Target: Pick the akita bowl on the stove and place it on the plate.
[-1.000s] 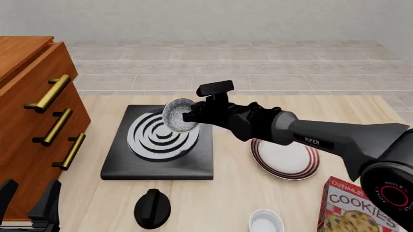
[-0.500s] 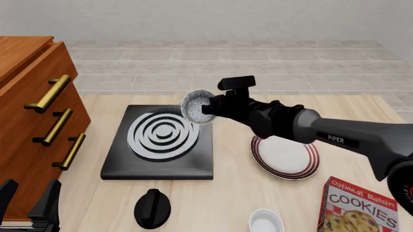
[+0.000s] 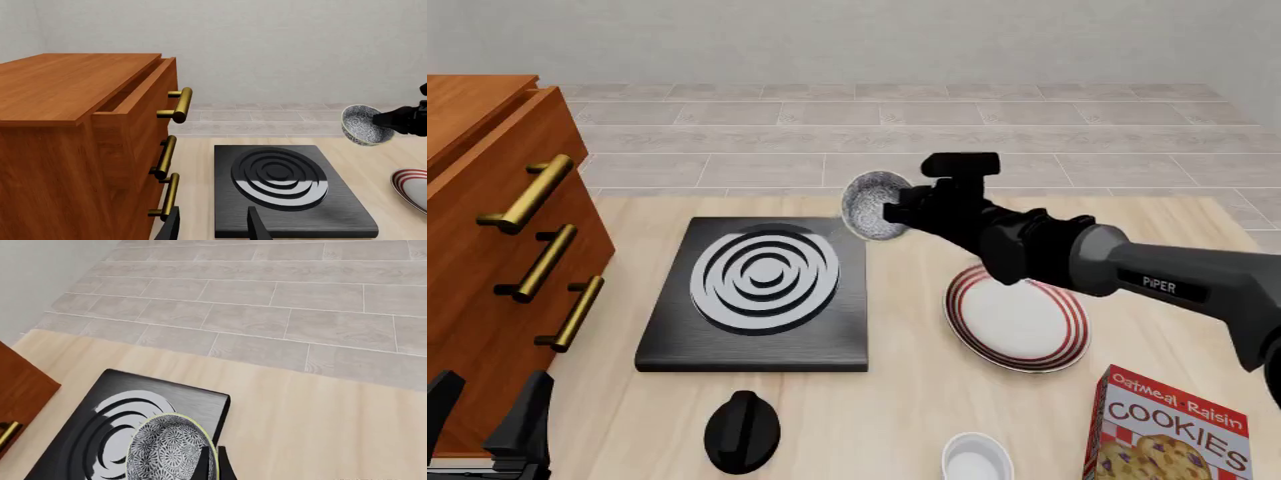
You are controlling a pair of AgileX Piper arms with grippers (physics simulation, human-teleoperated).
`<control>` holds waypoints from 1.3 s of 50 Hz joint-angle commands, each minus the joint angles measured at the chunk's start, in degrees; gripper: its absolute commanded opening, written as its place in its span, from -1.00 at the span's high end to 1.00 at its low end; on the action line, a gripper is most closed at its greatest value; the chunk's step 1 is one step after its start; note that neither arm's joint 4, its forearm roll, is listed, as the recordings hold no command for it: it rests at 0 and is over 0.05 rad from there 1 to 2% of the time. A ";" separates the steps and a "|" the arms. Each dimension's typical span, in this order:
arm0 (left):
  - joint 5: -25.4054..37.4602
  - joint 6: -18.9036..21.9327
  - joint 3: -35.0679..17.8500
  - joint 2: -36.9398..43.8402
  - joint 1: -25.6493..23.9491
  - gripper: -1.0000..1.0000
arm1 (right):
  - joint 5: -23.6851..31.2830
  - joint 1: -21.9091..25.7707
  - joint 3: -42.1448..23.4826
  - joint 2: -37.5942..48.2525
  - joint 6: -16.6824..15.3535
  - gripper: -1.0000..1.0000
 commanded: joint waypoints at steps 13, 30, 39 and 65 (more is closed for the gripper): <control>0.00 0.00 0.00 0.00 0.00 -1.00 | -2.09 -4.83 1.71 -1.85 0.47 1.00; 0.00 0.00 0.00 0.00 0.00 -1.00 | -4.41 -9.26 5.47 -3.68 1.48 1.00; 0.00 0.00 0.00 0.00 0.00 -1.00 | -5.00 -11.36 7.00 -4.82 1.64 1.00; 0.00 0.00 0.00 0.00 0.00 -1.00 | -9.61 -16.55 14.08 -7.63 2.77 1.00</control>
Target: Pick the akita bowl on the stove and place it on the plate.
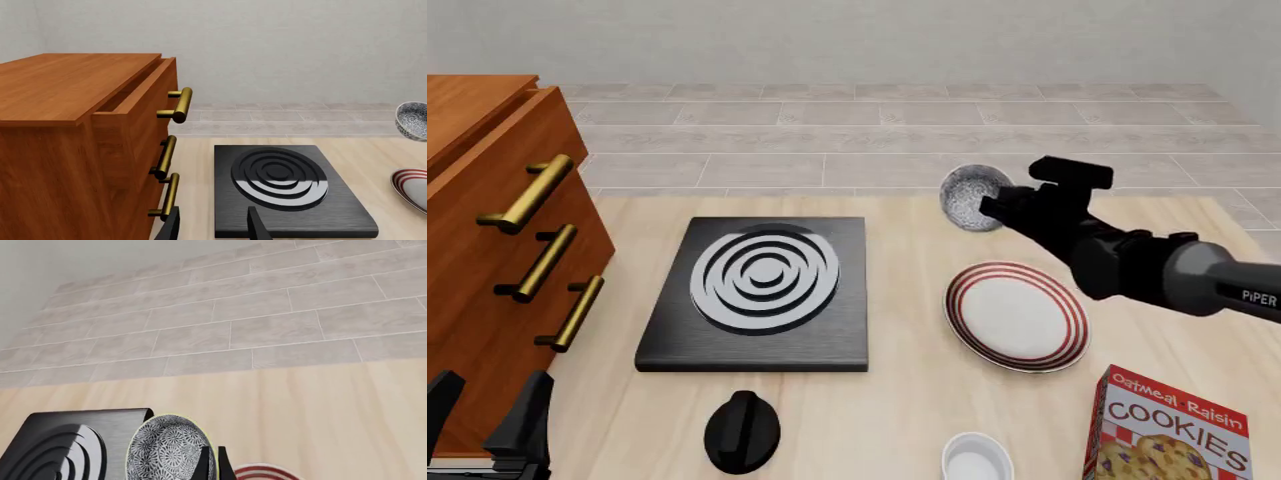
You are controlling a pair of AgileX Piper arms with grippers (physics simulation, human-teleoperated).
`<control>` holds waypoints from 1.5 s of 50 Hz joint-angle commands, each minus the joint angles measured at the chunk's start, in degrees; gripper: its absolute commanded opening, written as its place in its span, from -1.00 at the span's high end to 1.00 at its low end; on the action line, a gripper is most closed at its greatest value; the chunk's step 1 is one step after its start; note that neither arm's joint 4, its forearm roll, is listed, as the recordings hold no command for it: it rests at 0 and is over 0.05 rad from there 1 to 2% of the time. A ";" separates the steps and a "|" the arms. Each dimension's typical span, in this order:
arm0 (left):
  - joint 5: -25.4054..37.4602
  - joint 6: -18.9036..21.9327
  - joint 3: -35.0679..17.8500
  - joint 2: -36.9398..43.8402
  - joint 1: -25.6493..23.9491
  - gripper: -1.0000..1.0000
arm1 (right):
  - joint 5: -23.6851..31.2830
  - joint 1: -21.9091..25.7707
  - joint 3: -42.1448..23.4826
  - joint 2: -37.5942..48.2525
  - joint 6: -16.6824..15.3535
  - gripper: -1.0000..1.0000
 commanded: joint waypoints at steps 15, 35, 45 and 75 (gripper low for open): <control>0.00 0.00 0.00 0.00 0.00 -1.00 | -2.83 -4.11 4.43 -1.89 1.03 1.00; 0.00 0.00 0.00 0.00 0.00 -1.00 | -4.66 -6.35 6.09 -0.24 1.50 1.00; 0.00 0.00 0.00 0.00 0.00 -1.00 | -6.23 -7.51 7.35 1.24 1.34 1.00; 0.00 0.00 0.00 0.00 0.00 -1.00 | -9.07 -8.05 8.99 5.39 2.14 1.00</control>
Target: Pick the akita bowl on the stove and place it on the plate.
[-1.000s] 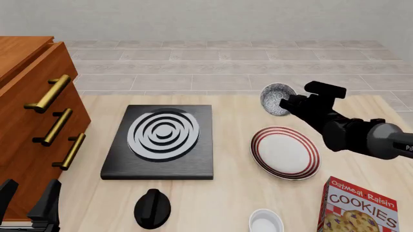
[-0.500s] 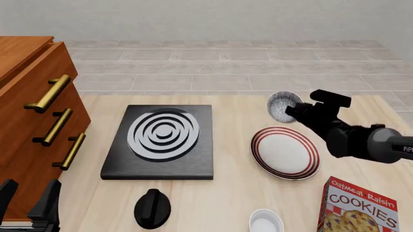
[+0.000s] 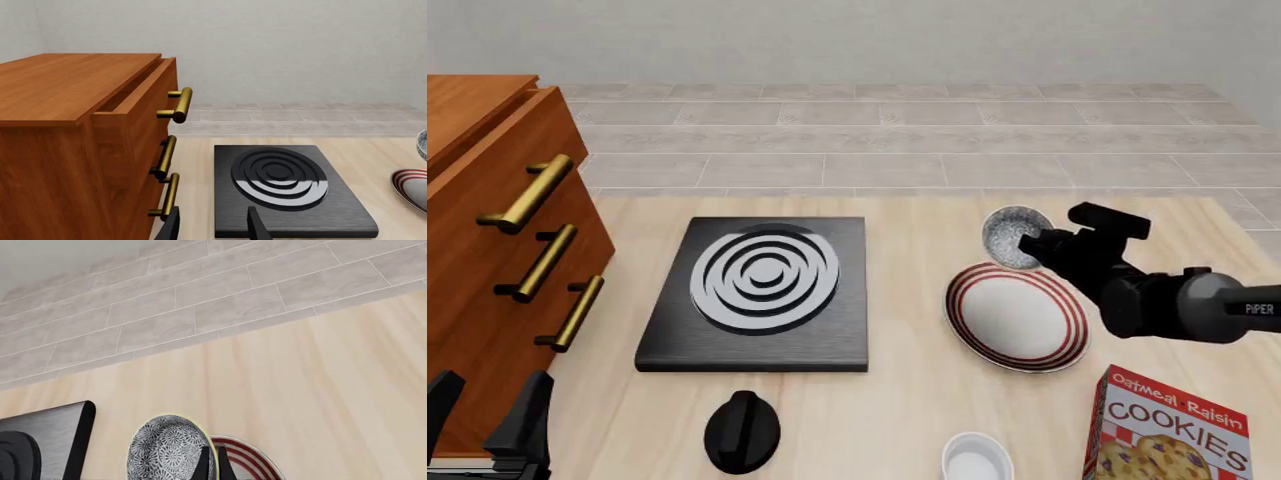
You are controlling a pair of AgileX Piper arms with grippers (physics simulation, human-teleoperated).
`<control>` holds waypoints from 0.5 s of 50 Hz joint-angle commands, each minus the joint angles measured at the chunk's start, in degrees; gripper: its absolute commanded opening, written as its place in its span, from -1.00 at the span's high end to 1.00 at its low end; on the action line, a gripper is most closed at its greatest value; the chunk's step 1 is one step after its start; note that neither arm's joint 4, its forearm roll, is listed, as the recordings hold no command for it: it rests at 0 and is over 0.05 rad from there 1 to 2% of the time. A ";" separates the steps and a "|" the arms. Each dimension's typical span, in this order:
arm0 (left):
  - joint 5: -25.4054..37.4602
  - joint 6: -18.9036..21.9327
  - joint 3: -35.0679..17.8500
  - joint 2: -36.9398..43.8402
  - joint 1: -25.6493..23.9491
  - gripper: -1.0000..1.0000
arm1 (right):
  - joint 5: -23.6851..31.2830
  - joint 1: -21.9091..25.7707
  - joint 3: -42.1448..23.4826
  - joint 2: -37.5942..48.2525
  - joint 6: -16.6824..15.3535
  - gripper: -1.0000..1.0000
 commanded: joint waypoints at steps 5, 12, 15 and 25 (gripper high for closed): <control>0.00 0.00 0.00 0.00 0.00 -1.00 | -1.76 0.02 0.82 1.93 0.78 1.00; 0.00 0.00 0.00 0.00 0.00 -1.00 | -3.08 -0.12 2.29 2.15 1.20 1.00; 0.00 0.00 0.00 0.00 0.00 -1.00 | -2.54 -0.02 2.42 1.59 1.32 1.00; 0.00 0.00 0.00 0.00 0.00 -1.00 | -3.32 -0.23 4.11 0.65 1.78 1.00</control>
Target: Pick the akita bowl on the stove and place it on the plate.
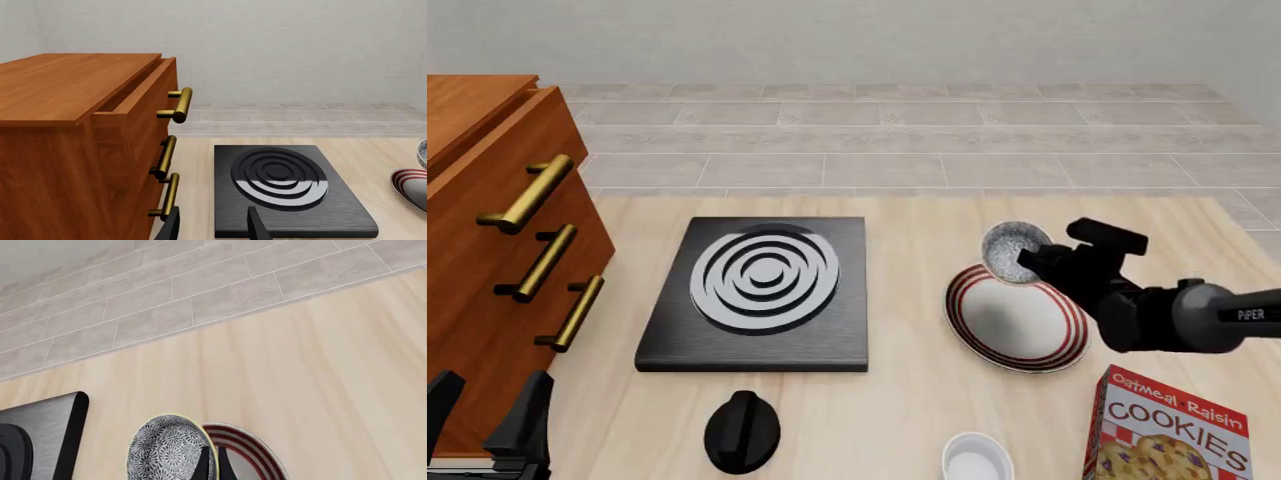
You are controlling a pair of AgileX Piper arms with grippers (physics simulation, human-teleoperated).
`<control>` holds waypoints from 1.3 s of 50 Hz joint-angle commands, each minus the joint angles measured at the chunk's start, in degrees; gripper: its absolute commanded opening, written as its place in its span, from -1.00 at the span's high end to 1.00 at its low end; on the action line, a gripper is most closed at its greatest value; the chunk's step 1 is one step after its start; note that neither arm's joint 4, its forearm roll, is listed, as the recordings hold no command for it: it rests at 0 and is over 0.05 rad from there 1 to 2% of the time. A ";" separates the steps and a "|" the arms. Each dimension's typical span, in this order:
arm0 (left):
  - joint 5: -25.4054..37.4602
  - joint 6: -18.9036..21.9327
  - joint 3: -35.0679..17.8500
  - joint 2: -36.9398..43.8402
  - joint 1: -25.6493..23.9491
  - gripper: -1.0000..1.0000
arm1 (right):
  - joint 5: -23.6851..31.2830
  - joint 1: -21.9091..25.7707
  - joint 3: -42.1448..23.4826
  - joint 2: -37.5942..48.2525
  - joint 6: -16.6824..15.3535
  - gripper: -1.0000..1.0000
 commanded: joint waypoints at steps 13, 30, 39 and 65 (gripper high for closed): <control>0.00 0.00 0.00 0.00 0.00 -1.00 | -2.19 -0.35 2.90 -0.50 1.50 1.00; 0.00 0.00 0.00 0.00 0.00 -1.00 | -4.79 -0.78 5.08 0.50 2.42 1.00; 0.00 0.00 0.00 0.00 0.00 -1.00 | -5.80 -0.99 5.90 1.00 2.55 1.00; 0.00 0.00 0.00 0.00 0.00 -1.00 | -6.76 -0.98 6.43 2.82 2.93 1.00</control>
